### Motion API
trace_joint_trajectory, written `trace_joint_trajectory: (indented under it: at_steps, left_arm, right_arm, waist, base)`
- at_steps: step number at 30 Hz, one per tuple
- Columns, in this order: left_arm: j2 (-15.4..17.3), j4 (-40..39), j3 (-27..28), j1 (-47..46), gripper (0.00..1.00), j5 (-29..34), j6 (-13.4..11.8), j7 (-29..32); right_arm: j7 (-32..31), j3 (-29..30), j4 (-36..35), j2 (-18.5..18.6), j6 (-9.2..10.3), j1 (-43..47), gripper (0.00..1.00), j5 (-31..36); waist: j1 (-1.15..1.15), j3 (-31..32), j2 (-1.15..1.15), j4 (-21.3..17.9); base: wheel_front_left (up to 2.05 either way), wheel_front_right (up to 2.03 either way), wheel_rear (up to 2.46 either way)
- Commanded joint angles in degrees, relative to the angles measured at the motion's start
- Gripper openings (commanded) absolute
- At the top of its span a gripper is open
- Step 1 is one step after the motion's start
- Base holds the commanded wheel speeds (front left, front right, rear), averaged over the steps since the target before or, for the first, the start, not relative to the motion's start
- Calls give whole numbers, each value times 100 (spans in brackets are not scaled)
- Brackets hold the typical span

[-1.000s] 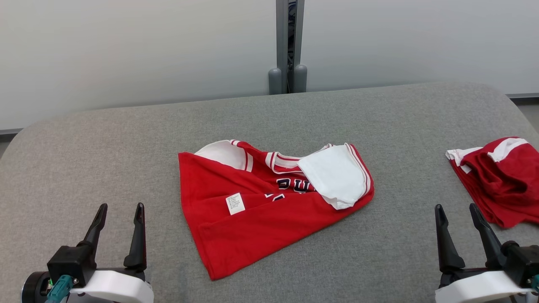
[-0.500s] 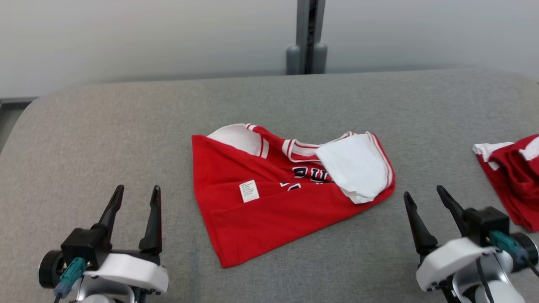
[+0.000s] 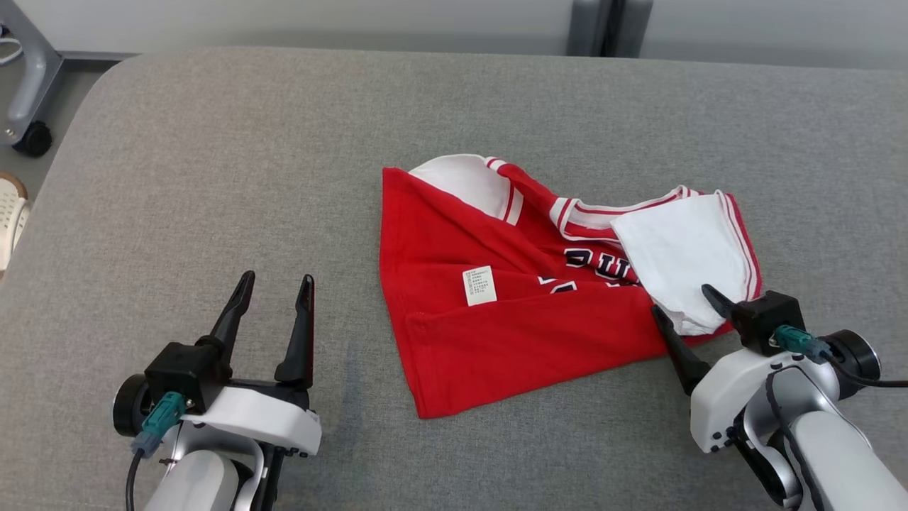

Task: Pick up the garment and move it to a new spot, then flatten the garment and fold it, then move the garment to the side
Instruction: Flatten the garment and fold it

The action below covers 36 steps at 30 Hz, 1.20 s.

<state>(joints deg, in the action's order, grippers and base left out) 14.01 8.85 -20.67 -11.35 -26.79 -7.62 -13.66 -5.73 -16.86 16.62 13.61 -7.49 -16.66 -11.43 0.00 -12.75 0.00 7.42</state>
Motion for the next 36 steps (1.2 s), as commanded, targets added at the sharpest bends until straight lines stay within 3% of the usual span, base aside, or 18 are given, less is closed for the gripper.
trace_joint_trajectory:
  at_steps: [1,2,3,4,5,12,20,30,31,32,36]
  left_arm:
    - [-1,44,18,-126,100,18,32,-46]
    - [-16,67,29,-140,100,17,46,-55]
    - [-45,131,34,-168,100,34,61,-76]
    - [-54,148,39,-196,100,43,72,-89]
    - [-60,170,40,-227,100,56,88,-98]
    - [-57,229,89,-249,100,126,97,-121]
    - [38,207,101,-187,100,158,127,-134]
    - [130,106,73,-125,100,132,56,-21]
    - [132,96,68,-119,100,122,58,-22]
    - [138,88,66,-117,100,119,52,-7]
    - [169,58,74,-89,100,97,37,3]
  right_arm:
    - [-25,-38,66,82,-1,-83,100,-22]
    - [-61,-84,106,80,-1,-112,100,-44]
    - [-37,-120,173,99,0,-163,44,-45]
    - [8,-78,189,81,0,-177,17,-65]
    - [55,-29,196,45,0,-173,0,-93]
    - [486,538,91,-292,0,19,0,-313]
    - [1365,1717,-35,-973,-1,644,0,-1358]
    - [1952,2367,745,-1064,-1,912,2,-2523]
    - [1974,2369,862,-1064,-2,890,45,-2649]
    - [1999,2358,941,-1061,-2,834,100,-2768]
    - [2073,2385,1122,-1058,-2,860,100,-2755]
  waist:
    - [0,-79,0,61]
    - [0,-109,0,55]
    - [0,-130,0,42]
    - [0,-145,0,29]
    - [0,-154,0,18]
    - [0,-135,0,-165]
    - [0,-84,0,-479]
    - [0,-73,0,-673]
    - [0,-71,0,-674]
    - [0,-70,0,-675]
    - [0,-40,0,-674]
  base:
    - [0,0,0]
    - [0,0,0]
    - [0,0,0]
    - [0,0,0]
    - [0,0,0]
    - [0,0,0]
    - [0,0,0]
    - [0,0,0]
    - [0,0,0]
    - [0,0,0]
    - [0,0,0]
